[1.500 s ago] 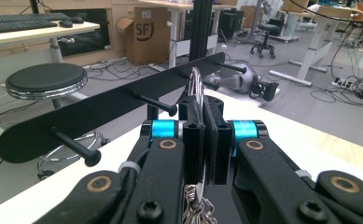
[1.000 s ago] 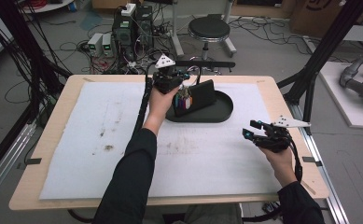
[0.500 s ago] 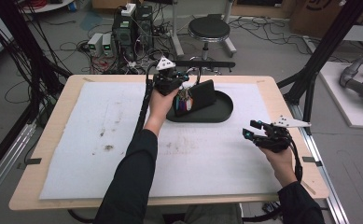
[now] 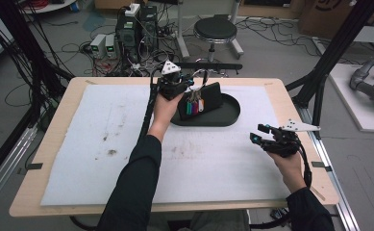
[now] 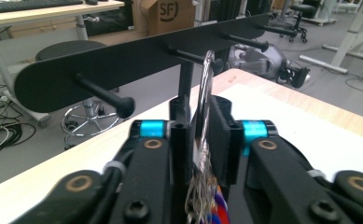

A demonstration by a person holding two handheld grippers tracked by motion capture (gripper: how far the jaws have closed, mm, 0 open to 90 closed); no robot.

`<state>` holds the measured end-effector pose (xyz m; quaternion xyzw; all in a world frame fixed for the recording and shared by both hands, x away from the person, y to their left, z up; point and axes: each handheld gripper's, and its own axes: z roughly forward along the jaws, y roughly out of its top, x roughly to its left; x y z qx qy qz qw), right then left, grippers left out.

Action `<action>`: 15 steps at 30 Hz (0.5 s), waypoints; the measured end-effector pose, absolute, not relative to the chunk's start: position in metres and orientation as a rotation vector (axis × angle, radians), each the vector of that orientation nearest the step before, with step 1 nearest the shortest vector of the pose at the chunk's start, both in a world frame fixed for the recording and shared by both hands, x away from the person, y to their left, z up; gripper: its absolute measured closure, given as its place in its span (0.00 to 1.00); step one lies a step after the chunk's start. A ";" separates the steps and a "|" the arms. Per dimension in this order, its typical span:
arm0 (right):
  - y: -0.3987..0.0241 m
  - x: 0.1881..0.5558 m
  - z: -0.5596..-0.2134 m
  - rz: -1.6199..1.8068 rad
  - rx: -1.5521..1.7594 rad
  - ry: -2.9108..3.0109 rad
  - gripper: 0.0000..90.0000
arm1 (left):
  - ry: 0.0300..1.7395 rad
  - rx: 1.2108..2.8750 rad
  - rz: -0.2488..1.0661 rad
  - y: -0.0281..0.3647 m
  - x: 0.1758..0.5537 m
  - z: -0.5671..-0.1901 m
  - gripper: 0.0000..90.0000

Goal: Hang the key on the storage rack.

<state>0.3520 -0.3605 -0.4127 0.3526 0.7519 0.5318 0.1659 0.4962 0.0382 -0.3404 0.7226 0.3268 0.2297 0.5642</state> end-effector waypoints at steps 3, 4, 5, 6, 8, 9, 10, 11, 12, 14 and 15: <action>-0.360 0.352 -0.413 1.514 1.004 2.143 0.43 | 0.778 1.708 0.561 0.041 0.492 -0.340 0.80; -0.360 0.352 -0.413 1.513 1.005 2.142 0.43 | 0.783 1.709 0.566 0.042 0.491 -0.339 0.77; -0.360 0.352 -0.413 1.512 1.007 2.144 0.43 | 0.787 1.710 0.573 0.044 0.488 -0.339 0.73; -0.360 0.352 -0.413 1.512 1.005 2.146 0.43 | 0.795 1.707 0.577 0.045 0.486 -0.339 0.69; -0.360 0.353 -0.413 1.511 1.002 2.148 0.43 | 0.804 1.711 0.590 0.048 0.479 -0.338 0.59; -0.360 0.353 -0.414 1.507 1.001 2.148 0.43 | 0.804 1.718 0.599 0.050 0.475 -0.338 0.55; -0.359 0.353 -0.414 1.504 1.004 2.146 0.43 | 0.799 1.726 0.608 0.052 0.472 -0.338 0.51; -0.359 0.353 -0.414 1.501 1.003 2.146 0.43 | 0.784 1.735 0.627 0.054 0.465 -0.337 0.50; -0.359 0.353 -0.414 1.501 1.005 2.149 0.43 | 0.771 1.738 0.632 0.057 0.459 -0.337 0.50; -0.359 0.353 -0.415 1.491 1.003 2.151 0.43 | 0.755 1.726 0.625 0.065 0.446 -0.338 0.48; -0.360 0.352 -0.415 1.488 1.009 2.146 0.43 | 0.750 1.721 0.622 0.069 0.440 -0.338 0.46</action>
